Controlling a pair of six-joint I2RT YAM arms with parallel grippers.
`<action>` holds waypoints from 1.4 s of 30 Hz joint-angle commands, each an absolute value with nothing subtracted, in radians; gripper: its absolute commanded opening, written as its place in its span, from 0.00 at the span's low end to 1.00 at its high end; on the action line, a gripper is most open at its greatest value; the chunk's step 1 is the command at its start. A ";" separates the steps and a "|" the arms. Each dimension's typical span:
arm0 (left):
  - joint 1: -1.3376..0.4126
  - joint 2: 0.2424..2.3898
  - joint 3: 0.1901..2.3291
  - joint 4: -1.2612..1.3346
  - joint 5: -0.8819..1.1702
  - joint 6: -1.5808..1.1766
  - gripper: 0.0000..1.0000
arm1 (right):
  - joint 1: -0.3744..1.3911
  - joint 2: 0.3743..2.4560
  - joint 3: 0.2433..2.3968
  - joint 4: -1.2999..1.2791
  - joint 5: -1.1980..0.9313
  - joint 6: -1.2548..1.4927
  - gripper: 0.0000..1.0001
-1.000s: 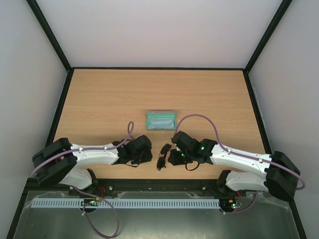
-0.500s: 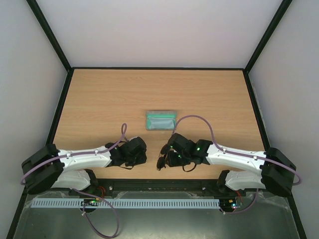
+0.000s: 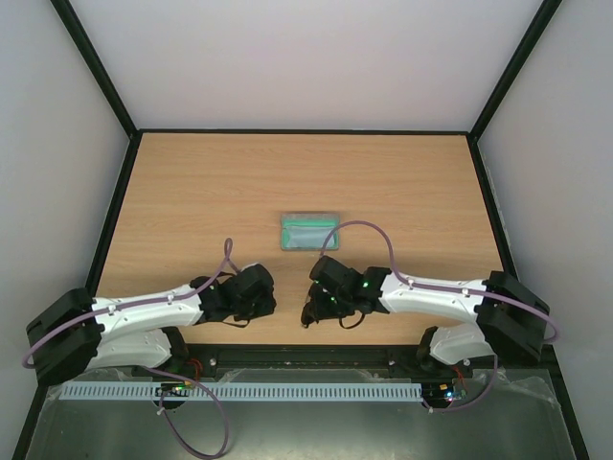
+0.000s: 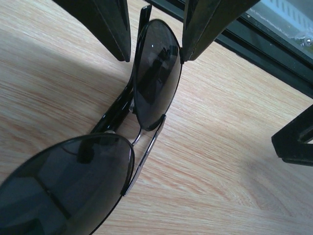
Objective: Organize the sunglasses
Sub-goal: Adjust the sunglasses at the center of the board.
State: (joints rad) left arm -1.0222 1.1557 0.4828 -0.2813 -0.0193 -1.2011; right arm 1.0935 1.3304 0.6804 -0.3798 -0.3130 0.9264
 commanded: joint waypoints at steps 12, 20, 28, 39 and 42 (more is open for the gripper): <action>-0.991 1.089 0.452 -0.339 -0.021 -1.166 0.26 | 1.119 1.429 0.750 -0.334 -0.280 0.939 0.22; -0.980 1.071 0.438 -0.326 -0.015 -1.163 0.27 | 1.130 1.452 0.794 -0.412 -0.241 0.918 0.11; -0.978 1.064 0.436 -0.324 -0.014 -1.158 0.27 | 1.129 1.451 0.858 -0.569 -0.168 0.881 0.07; -0.974 1.062 0.432 -0.318 -0.013 -1.154 0.27 | 1.130 1.475 0.983 -0.890 0.027 0.797 0.05; -0.973 1.062 0.430 -0.315 -0.014 -1.151 0.27 | 1.131 1.498 0.997 -0.959 0.084 0.784 0.06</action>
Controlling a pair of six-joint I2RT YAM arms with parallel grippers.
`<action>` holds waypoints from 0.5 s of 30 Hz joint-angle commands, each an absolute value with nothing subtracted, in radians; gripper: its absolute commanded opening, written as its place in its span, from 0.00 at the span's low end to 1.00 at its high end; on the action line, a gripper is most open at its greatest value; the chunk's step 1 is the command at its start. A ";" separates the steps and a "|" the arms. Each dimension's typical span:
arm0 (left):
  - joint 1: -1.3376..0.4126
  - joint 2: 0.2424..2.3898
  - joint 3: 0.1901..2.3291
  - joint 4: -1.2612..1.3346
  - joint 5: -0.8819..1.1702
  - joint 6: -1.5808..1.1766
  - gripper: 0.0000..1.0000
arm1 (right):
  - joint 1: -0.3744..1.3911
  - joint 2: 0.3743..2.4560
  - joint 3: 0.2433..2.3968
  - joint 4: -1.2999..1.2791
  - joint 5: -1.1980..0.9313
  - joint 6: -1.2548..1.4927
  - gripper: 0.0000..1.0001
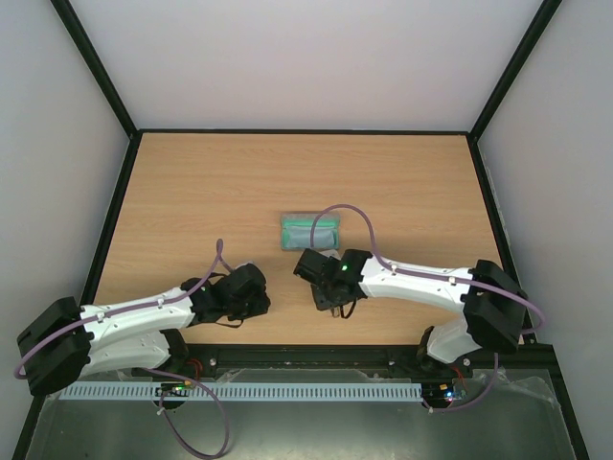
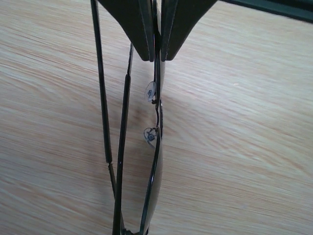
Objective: Organize the sunglasses
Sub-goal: Adjust the sunglasses at the center of the board.
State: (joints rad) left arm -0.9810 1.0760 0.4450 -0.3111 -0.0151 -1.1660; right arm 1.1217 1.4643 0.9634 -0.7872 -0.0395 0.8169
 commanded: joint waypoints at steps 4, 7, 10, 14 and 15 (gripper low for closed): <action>-0.973 1.068 0.433 -0.311 -0.014 -1.144 0.27 | 1.141 1.544 0.996 -1.012 0.141 0.778 0.06; -0.972 1.071 0.434 -0.313 -0.015 -1.141 0.27 | 1.154 1.580 0.999 -1.019 0.171 0.781 0.06; -0.971 1.070 0.438 -0.316 -0.015 -1.140 0.27 | 1.180 1.626 1.006 -1.015 0.182 0.784 0.08; -0.971 1.065 0.439 -0.325 -0.019 -1.138 0.27 | 1.221 1.677 1.023 -0.997 0.175 0.790 0.15; -0.970 1.065 0.440 -0.327 -0.020 -1.138 0.27 | 1.228 1.681 1.028 -0.987 0.162 0.790 0.19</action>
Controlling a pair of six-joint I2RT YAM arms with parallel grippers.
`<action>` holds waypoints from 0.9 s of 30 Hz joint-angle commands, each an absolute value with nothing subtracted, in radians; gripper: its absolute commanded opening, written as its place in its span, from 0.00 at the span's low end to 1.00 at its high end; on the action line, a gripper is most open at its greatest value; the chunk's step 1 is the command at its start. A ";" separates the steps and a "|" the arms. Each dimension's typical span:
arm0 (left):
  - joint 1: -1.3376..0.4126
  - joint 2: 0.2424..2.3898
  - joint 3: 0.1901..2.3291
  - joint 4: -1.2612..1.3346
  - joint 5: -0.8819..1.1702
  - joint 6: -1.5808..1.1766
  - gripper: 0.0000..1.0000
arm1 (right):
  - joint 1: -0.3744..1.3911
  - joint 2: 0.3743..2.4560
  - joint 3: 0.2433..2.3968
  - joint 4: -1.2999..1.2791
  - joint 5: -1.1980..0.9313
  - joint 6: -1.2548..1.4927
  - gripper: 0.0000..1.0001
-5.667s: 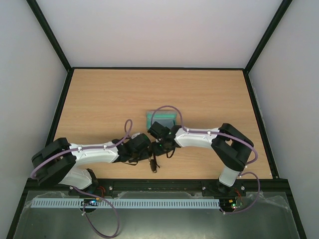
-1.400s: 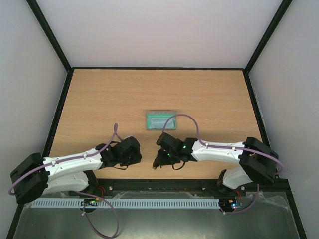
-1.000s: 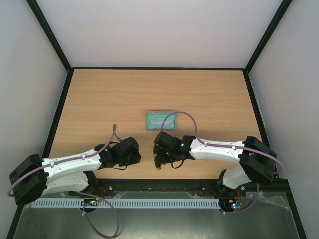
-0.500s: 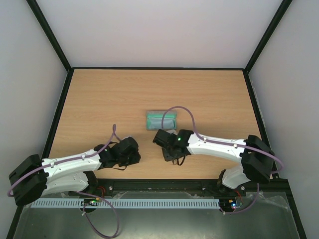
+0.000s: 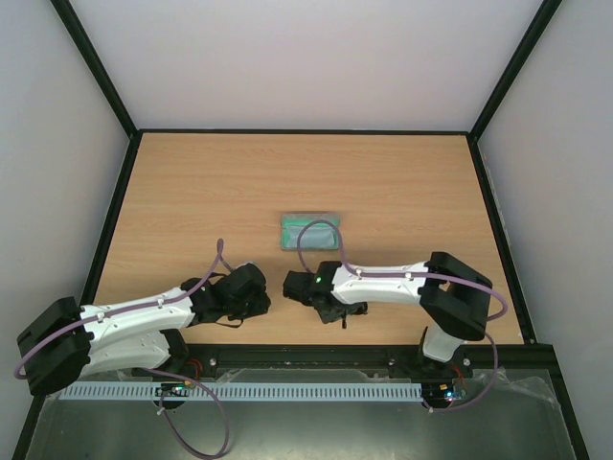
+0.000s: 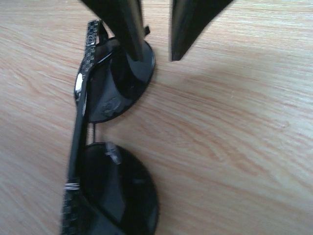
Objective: Organize the sunglasses
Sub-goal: Adjust the sunglasses at the center of the board, then adjust the sunglasses case at the center of the board.
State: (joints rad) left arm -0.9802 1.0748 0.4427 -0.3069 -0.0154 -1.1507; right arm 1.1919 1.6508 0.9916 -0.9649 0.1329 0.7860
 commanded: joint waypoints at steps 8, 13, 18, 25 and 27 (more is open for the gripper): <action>-0.969 1.062 0.441 -0.332 -0.022 -1.146 0.27 | 1.241 1.621 1.098 -0.982 0.136 0.794 0.34; -0.955 1.097 0.459 -0.327 -0.022 -1.133 0.27 | 1.189 1.533 1.118 -0.977 0.142 0.778 0.37; -0.922 1.203 0.516 -0.294 -0.010 -1.094 0.29 | 1.006 1.386 1.049 -0.905 0.125 0.737 0.37; -0.858 1.446 0.698 -0.261 -0.002 -1.005 0.28 | 0.770 1.261 0.945 -0.773 0.043 0.679 0.37; -0.832 1.521 0.750 -0.253 0.004 -0.980 0.27 | 0.741 1.247 0.918 -0.745 0.022 0.670 0.37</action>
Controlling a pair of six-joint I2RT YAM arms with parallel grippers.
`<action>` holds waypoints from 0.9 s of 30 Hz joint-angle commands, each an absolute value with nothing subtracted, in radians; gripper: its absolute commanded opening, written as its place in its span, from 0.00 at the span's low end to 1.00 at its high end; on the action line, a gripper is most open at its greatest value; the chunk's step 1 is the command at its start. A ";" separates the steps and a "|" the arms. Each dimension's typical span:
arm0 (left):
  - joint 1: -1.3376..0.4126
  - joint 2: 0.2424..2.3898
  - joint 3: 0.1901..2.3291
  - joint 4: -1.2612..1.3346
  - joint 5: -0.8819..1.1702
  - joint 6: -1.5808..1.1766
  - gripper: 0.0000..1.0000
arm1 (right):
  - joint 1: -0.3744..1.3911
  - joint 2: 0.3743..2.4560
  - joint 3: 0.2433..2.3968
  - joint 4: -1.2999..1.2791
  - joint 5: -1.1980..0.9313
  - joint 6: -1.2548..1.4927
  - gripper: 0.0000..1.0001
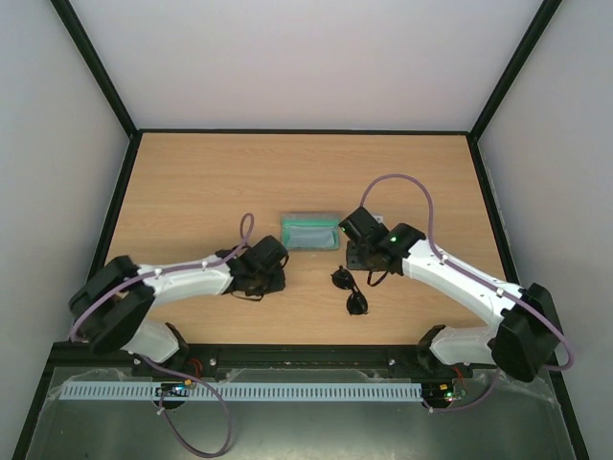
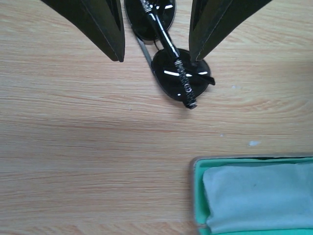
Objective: Organize the sunglasses
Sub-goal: Adjust the sunglasses case at the center of the board.
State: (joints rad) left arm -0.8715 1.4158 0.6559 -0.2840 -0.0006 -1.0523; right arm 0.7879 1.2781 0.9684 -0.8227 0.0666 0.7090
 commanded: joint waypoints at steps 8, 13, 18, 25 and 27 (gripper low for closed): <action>-0.750 1.751 0.896 -0.243 0.001 -0.924 0.25 | 0.694 1.200 0.851 -0.717 -0.020 0.640 0.37; -0.731 1.823 0.946 -0.248 -0.030 -0.923 0.22 | 0.690 1.187 0.820 -0.707 -0.045 0.613 0.37; -0.702 1.838 0.960 -0.247 -0.066 -0.923 0.21 | 0.688 1.189 0.821 -0.704 -0.056 0.606 0.37; -0.648 1.867 0.999 -0.246 -0.084 -0.886 0.20 | 0.689 1.189 0.808 -0.684 -0.077 0.613 0.37; -0.634 1.882 1.015 -0.241 -0.084 -0.876 0.19 | 0.689 1.197 0.801 -0.682 -0.083 0.612 0.37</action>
State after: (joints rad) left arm -0.6678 1.8175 1.0042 -0.1730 -0.0444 -0.9134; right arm 0.6930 1.2034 0.8211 -0.6983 -0.0738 0.6239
